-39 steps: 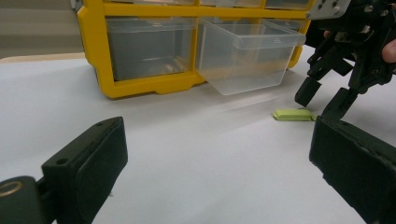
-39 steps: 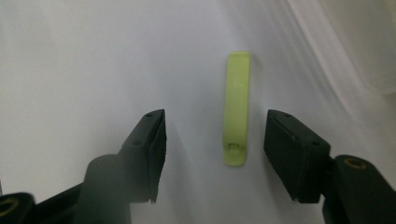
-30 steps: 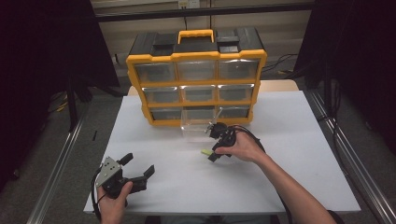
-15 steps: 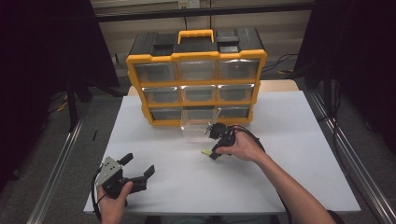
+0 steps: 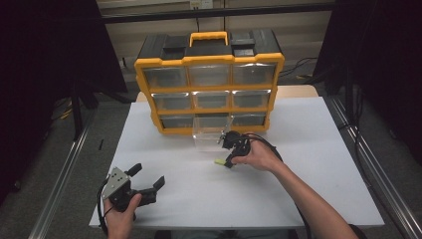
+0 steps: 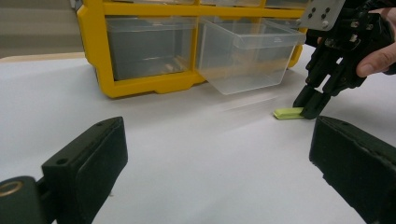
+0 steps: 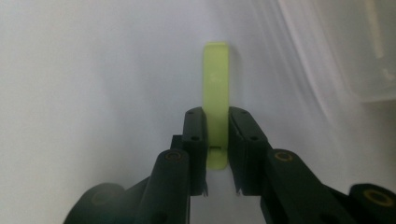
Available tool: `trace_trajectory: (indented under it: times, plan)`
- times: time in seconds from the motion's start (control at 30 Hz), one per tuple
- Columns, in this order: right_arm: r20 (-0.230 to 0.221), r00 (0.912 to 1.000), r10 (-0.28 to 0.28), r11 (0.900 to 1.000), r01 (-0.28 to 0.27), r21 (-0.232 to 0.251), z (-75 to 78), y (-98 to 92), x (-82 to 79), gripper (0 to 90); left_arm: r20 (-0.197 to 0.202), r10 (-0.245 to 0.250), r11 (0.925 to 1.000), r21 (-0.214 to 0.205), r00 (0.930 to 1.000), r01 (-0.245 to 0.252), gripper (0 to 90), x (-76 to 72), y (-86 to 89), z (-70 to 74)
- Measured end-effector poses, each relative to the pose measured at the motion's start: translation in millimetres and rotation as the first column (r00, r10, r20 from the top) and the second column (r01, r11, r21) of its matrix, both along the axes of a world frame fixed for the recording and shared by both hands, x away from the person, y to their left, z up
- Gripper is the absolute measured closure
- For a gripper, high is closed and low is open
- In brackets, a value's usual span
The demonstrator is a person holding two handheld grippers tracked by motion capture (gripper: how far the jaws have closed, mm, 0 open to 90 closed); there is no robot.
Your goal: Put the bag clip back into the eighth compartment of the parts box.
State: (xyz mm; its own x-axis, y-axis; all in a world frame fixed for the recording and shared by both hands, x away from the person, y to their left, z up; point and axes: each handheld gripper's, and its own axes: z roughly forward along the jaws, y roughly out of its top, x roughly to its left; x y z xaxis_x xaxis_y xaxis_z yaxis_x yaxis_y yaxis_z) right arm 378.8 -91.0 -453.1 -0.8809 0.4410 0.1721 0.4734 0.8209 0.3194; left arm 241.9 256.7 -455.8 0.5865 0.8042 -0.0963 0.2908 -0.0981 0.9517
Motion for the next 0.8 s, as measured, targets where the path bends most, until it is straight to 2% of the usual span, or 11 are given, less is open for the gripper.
trace_trajectory:
  times: [0.23, 0.37, 0.43, 0.47, 0.63, 0.8]
  plan:
    - [0.031, 0.9995, 0.003, 0.9999, -0.003, -0.01, -0.5, 1.4, -0.2, 78.2, -0.001, 0.002, 1.0, 0.003, 1.0, -0.002, 4.5, 0.4, 0.4, -0.3]
    - [0.034, 0.9994, 0.002, 0.9998, -0.001, -0.019, 0.2, 2.3, -1.4, 78.3, 0.001, 0.003, 1.0, 0.003, 1.0, -0.003, 4.5, 0.0, 0.3, -0.1]
    - [0.035, 0.9992, 0.018, 0.9998, -0.017, -0.013, 0.1, 1.5, -0.7, 78.3, 0.0, 0.002, 1.0, 0.0, 1.0, -0.002, 4.5, 0.2, 0.4, -0.2]
    - [0.016, 0.9997, 0.02, 0.9998, -0.02, -0.008, 1.1, 1.0, -1.1, 78.3, 0.0, -0.004, 1.0, -0.006, 1.0, 0.004, 4.5, 0.4, 0.6, -0.3]
    - [0.04, 0.9992, 0.004, 1.0, -0.004, 0.004, 1.8, 0.1, -1.5, 78.4, -0.001, 0.01, 0.9997, -0.02, 0.9999, -0.01, 4.5, 0.3, 1.1, 0.0]
    - [0.03, 0.9995, 0.008, 0.9998, -0.008, 0.018, 5.7, -1.0, -3.7, 78.4, 0.002, 0.007, 0.9996, -0.027, 1.0, -0.007, 4.5, 0.0, 0.5, 0.3]
